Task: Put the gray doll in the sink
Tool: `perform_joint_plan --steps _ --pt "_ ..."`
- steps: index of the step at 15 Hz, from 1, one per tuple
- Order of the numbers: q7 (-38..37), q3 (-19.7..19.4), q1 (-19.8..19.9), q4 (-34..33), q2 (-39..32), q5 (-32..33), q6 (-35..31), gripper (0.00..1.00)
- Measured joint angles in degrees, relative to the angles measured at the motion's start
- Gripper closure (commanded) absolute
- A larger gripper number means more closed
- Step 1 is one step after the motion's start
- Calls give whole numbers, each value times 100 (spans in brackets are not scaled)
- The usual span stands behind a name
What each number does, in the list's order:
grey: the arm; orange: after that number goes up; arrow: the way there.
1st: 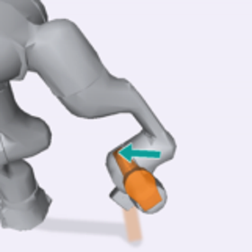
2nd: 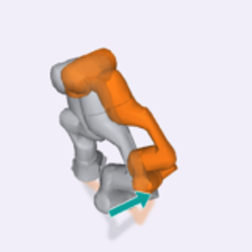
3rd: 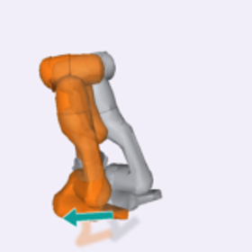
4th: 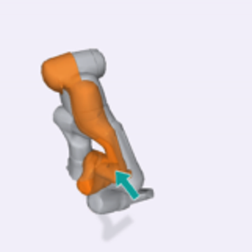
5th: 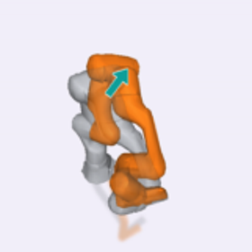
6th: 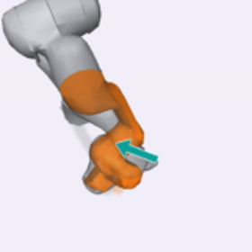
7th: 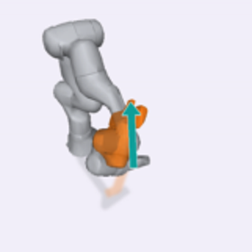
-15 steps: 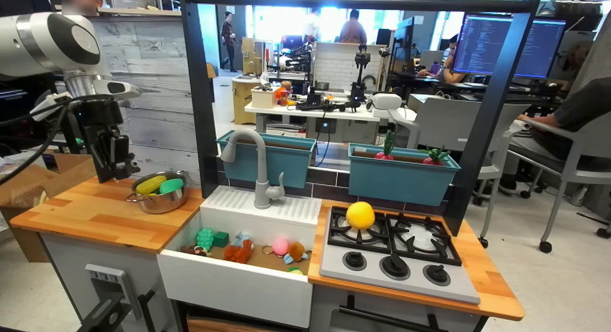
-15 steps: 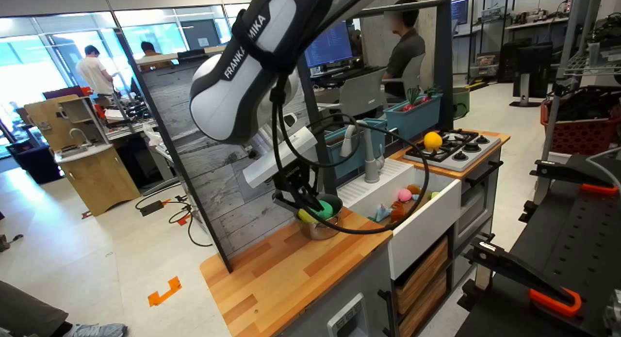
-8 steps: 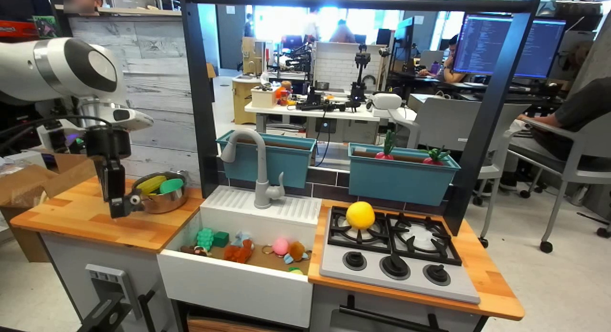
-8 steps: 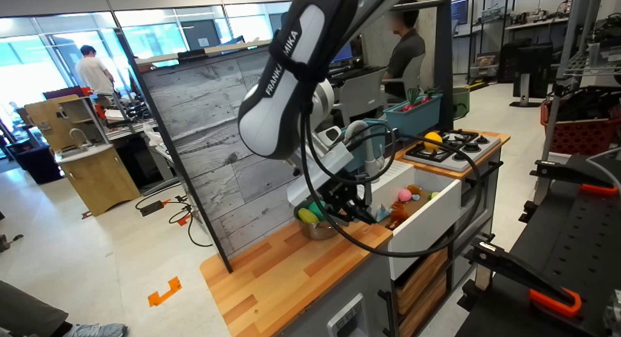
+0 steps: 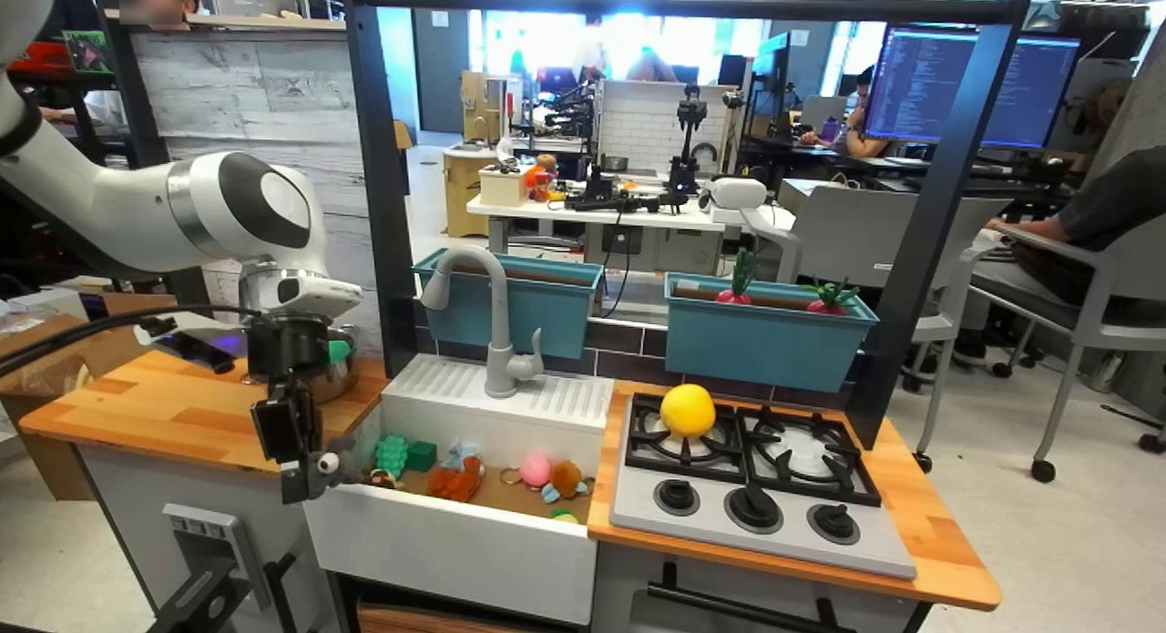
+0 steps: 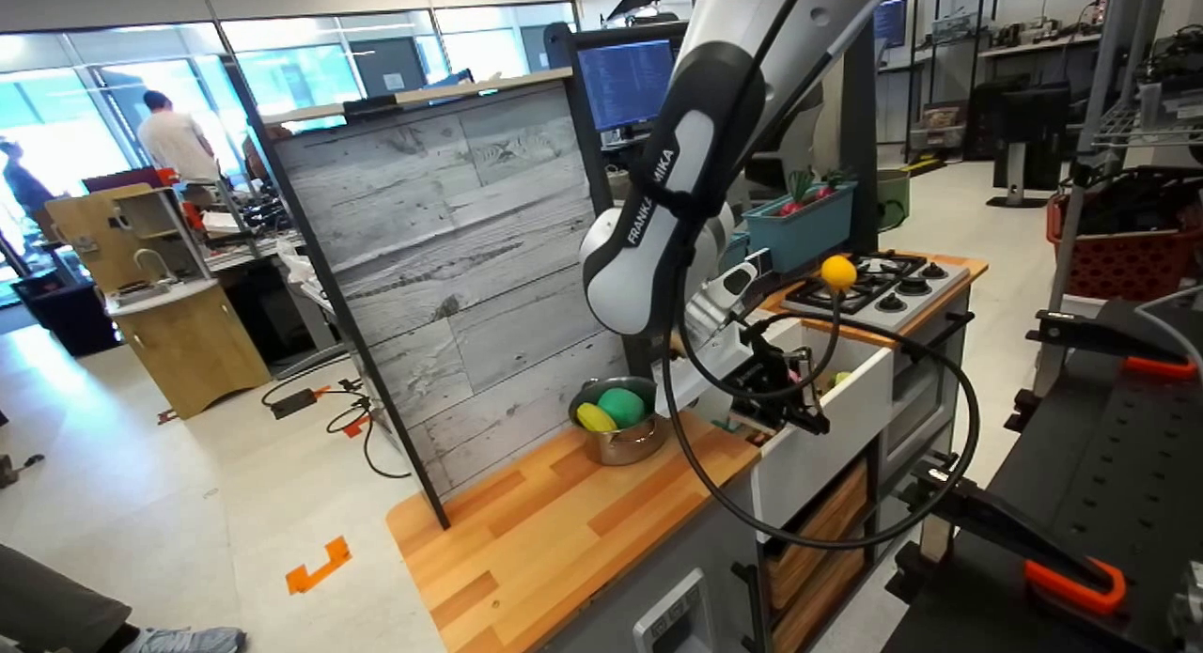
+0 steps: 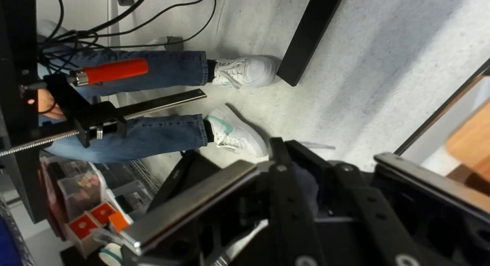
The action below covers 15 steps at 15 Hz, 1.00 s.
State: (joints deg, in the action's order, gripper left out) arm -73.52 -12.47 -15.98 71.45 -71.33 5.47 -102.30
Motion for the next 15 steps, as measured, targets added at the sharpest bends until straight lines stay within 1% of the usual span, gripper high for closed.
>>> perform_joint_plan --steps 3,5,8,11,12,13,15 --pt "-806 -161 114 -100 -173 32 2 98" --pt "-1283 -255 140 -312 -328 171 -9 98" --pt "-1828 -312 148 -843 -610 355 -212 98" --pt "-2162 -331 153 -1478 -866 505 -416 98" --pt "-2220 -332 155 -1684 -956 552 -495 68" --pt "-2255 -332 157 -1880 -1057 583 -579 67" --pt "-2258 -301 178 -2239 -1283 588 -645 53"
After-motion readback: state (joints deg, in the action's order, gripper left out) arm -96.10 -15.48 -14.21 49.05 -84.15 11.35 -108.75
